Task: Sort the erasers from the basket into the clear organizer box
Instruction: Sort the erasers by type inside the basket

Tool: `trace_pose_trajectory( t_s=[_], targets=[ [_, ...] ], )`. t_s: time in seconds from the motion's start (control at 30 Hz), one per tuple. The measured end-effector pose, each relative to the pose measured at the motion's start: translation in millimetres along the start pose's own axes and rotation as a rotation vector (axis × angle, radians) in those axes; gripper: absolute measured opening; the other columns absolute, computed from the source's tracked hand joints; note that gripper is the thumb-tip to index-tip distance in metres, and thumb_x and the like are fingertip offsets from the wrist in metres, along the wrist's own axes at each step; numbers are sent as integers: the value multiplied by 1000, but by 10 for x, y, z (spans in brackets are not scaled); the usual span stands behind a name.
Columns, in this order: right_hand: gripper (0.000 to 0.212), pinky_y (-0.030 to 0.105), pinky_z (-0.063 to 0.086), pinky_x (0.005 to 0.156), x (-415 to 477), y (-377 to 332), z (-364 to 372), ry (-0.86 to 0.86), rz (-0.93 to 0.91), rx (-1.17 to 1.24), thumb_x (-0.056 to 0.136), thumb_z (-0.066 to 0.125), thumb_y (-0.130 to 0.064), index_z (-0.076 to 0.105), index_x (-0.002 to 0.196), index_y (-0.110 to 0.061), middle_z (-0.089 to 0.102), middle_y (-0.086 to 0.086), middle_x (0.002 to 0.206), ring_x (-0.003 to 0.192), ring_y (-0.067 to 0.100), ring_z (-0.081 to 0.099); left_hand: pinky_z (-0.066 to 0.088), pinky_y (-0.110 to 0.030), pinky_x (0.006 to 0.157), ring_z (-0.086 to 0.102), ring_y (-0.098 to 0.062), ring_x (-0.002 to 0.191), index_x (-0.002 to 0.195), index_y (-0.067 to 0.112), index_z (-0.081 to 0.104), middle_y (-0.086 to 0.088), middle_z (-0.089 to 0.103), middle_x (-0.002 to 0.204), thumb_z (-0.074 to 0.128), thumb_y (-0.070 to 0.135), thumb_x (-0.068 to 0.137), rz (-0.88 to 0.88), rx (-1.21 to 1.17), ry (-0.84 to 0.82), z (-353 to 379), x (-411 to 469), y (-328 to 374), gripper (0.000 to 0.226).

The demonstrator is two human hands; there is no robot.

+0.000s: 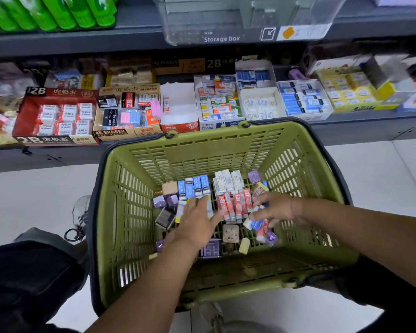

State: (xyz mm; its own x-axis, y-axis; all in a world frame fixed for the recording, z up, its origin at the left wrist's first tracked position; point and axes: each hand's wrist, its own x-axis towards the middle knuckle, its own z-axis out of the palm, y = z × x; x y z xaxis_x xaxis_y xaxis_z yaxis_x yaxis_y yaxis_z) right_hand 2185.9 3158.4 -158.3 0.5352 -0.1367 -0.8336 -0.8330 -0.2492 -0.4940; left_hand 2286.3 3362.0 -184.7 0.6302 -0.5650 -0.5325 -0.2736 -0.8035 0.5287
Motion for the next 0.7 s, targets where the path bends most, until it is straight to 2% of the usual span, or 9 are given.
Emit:
trace_pose_trajectory(
  t_s=[0.1, 0.17, 0.23, 0.3, 0.37, 0.47, 0.57, 0.63, 0.7],
  targets=[
    [49, 24, 55, 72, -99, -337, 33, -44, -153, 199, 80, 73, -29, 57, 120, -6, 62, 9, 116, 91, 24, 67, 36, -40, 106, 50, -21, 122, 144, 31, 38, -5, 46, 144, 37, 77, 77, -136, -727, -362, -12, -38, 385, 81],
    [34, 29, 53, 69, -130, -510, 117, -11, -246, 266, 83, 71, -20, 59, 109, -2, 60, 11, 103, 82, 26, 62, 51, -41, 95, 64, -25, 104, 132, 21, 54, -12, 65, 119, 38, 74, 77, -255, -1147, -485, -11, -25, 482, 78],
    [18, 37, 49, 70, -135, -596, 207, 48, -306, 292, 83, 71, -14, 62, 98, -8, 59, 10, 95, 78, 28, 57, 58, -36, 77, 69, -23, 83, 115, 12, 63, -12, 71, 92, 39, 68, 86, -290, -1390, -527, -16, 7, 435, 68],
    [14, 36, 48, 70, -131, -620, 276, 63, -337, 319, 82, 71, -10, 61, 92, -11, 60, 11, 91, 76, 27, 56, 58, -31, 64, 65, -18, 70, 106, 13, 65, -8, 68, 81, 47, 61, 87, -293, -1481, -542, -47, 7, 345, 54],
    [15, 30, 50, 67, -113, -630, 326, 55, -364, 312, 80, 72, -7, 60, 87, -11, 60, 12, 91, 72, 23, 58, 56, -27, 58, 64, -17, 67, 103, 16, 67, -8, 68, 82, 58, 52, 84, -280, -1504, -549, -79, 9, 261, 41],
    [13, 33, 50, 83, -72, -654, 358, 66, -408, 217, 76, 77, -11, 64, 79, -12, 65, 12, 95, 84, 24, 62, 56, -28, 62, 68, -16, 70, 101, 17, 73, -5, 71, 83, 64, 40, 80, -240, -1525, -532, -118, 24, 160, 32],
    [9, 32, 48, 82, -88, -718, 334, -13, -445, 246, 76, 76, -13, 67, 76, -15, 65, 13, 92, 86, 25, 63, 55, -28, 64, 67, -12, 67, 106, 21, 71, 1, 70, 74, 61, 38, 83, -190, -1589, -530, -136, 52, 111, 30],
    [9, 41, 45, 83, -110, -760, 303, -40, -429, 336, 73, 75, -17, 67, 77, -15, 62, 18, 93, 88, 30, 58, 55, -30, 68, 66, -16, 79, 116, 19, 65, -3, 69, 89, 61, 38, 84, -175, -1655, -549, -135, 70, 106, 38],
    [16, 44, 36, 83, -109, -775, 273, -55, -390, 451, 69, 71, -24, 65, 78, -13, 57, 21, 98, 91, 30, 51, 54, -29, 69, 60, -19, 86, 125, 18, 57, -6, 65, 97, 62, 36, 83, -161, -1658, -545, -121, 86, 107, 45]
  ],
)
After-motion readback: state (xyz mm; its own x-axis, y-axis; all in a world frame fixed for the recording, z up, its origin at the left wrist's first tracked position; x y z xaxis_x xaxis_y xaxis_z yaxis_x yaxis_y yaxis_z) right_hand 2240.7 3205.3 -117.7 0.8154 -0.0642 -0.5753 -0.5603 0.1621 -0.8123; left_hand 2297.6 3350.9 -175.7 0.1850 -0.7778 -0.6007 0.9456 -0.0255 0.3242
